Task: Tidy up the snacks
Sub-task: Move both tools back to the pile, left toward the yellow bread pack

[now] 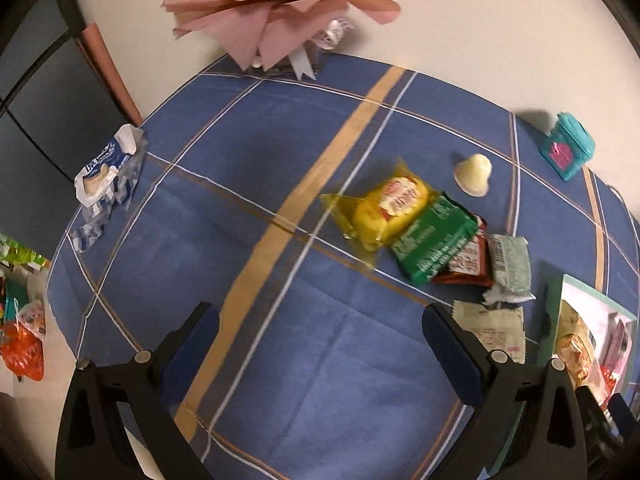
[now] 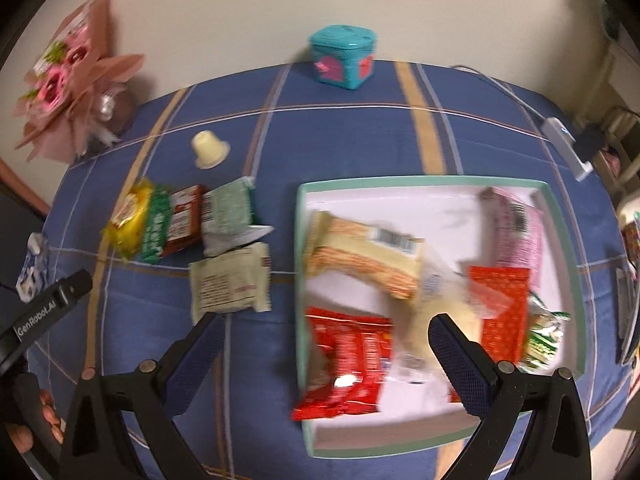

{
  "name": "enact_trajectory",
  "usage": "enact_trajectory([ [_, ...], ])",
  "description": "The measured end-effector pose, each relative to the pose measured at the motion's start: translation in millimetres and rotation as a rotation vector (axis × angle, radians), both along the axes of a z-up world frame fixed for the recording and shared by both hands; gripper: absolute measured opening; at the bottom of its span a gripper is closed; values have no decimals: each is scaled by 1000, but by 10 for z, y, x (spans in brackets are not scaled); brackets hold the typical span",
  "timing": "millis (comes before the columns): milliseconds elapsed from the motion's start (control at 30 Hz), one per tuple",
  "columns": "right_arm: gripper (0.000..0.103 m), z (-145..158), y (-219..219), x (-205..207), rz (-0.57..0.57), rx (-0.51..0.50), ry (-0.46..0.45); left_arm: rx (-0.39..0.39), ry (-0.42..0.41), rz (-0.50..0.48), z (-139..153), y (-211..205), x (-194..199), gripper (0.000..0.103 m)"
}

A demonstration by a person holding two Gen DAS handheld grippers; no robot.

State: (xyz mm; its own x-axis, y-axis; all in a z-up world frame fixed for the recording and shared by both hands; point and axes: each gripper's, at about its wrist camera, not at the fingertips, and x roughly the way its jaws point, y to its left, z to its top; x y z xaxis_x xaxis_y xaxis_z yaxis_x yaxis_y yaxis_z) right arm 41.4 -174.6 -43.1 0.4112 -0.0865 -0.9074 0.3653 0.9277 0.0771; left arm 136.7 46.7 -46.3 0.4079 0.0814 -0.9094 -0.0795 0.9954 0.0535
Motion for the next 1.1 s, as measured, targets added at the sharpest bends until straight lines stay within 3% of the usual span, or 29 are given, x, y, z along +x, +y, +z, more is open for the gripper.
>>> enact_trajectory([
  [300, 103, -55, 279, 241, 64, 36, -19, -28, 2, -48, 33, 35, 202, 101],
  [467, 103, -112, 386, 392, 93, 61, -18, -3, -23, -149, 66, -20, 412, 101],
  [700, 103, -311, 551, 637, 130, 62, 27, 25, 6, -263, -16, -52, 787, 101],
  [867, 103, -482, 615, 766, 146, 53, 68, 87, 30, -365, -194, -253, 976, 101],
  [1100, 100, -759, 654, 848, 156, 34, 146, 128, 63, -421, -445, -427, 1116, 100],
])
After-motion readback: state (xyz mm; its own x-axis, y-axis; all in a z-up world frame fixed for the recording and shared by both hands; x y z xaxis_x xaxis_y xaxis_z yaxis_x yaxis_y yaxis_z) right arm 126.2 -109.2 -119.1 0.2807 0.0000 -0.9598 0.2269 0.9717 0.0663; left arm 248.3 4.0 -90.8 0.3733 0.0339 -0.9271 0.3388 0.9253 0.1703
